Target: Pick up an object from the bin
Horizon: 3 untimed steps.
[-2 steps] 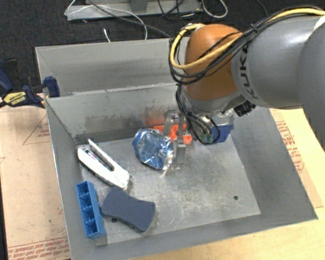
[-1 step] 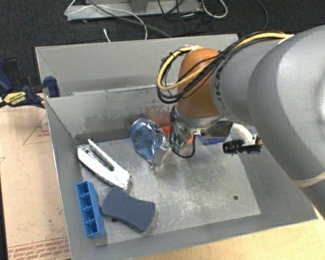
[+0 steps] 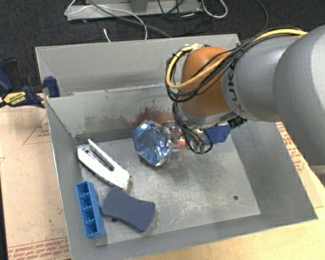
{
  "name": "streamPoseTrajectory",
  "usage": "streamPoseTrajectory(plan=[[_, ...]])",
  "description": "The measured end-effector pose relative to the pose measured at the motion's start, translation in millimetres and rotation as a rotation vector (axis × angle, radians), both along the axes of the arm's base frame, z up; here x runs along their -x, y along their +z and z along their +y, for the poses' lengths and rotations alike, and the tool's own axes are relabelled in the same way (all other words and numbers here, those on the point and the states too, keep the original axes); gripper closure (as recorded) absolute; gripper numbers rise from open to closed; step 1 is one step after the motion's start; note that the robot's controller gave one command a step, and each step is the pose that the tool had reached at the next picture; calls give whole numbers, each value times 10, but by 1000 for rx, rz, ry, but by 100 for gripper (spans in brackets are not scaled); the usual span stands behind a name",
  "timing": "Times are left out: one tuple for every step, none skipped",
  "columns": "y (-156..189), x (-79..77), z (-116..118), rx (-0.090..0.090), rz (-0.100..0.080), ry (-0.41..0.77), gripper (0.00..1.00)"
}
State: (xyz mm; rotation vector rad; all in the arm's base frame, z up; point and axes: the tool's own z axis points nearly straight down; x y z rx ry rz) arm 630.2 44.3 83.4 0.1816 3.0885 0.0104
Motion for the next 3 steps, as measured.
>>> streamPoseTrajectory(plan=[[2, 2, 2, -1, 1, 1, 100], [319, 22, -3, 0, 7, 0, 100], [685, 31, 3, -1, 10, 1, 100]])
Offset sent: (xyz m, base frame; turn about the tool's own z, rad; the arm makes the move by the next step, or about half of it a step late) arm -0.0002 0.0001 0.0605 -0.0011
